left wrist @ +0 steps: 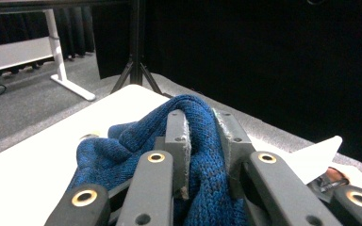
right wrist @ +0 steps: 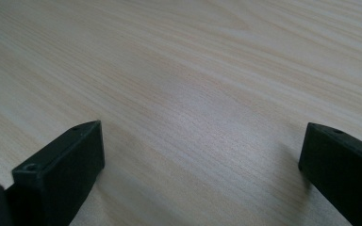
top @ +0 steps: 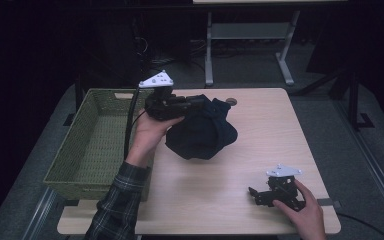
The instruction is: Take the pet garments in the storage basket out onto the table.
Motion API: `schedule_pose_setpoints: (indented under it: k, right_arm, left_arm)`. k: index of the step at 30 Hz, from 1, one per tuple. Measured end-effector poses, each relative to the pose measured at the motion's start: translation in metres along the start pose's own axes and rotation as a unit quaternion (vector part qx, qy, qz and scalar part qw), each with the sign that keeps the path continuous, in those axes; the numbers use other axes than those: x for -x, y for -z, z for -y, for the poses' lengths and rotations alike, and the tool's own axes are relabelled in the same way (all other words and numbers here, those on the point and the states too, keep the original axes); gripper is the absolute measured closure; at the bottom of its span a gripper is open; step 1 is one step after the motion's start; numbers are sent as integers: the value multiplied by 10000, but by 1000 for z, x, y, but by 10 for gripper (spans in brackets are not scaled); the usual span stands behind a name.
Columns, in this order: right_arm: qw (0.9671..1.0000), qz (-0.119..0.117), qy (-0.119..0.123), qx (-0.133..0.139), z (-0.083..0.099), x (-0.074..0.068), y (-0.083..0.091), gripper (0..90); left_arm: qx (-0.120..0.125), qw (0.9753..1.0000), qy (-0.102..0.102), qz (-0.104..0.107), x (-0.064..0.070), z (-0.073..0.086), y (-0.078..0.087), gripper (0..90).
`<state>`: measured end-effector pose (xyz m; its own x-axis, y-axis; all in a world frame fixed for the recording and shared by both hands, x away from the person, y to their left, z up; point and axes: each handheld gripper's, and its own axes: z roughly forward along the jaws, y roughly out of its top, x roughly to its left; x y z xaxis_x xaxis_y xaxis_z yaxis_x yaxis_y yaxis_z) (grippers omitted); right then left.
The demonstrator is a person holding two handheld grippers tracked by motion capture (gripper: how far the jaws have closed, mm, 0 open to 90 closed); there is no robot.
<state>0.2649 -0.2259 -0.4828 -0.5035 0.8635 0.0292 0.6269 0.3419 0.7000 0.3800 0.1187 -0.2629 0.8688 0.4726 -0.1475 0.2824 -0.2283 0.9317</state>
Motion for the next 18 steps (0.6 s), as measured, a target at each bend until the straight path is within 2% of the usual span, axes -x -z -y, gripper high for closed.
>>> schedule_pose_setpoints:
  k: [8,18]
  right_arm:
    - [10000,4,5,-3,0,0,0,5]
    - [10000,5,5,-2,0,0,0,5]
  left_arm:
    - [-100,9999,-81,-17,5,3,-23,770]
    - [-242,9996,-120,59,12,13,-56,769]
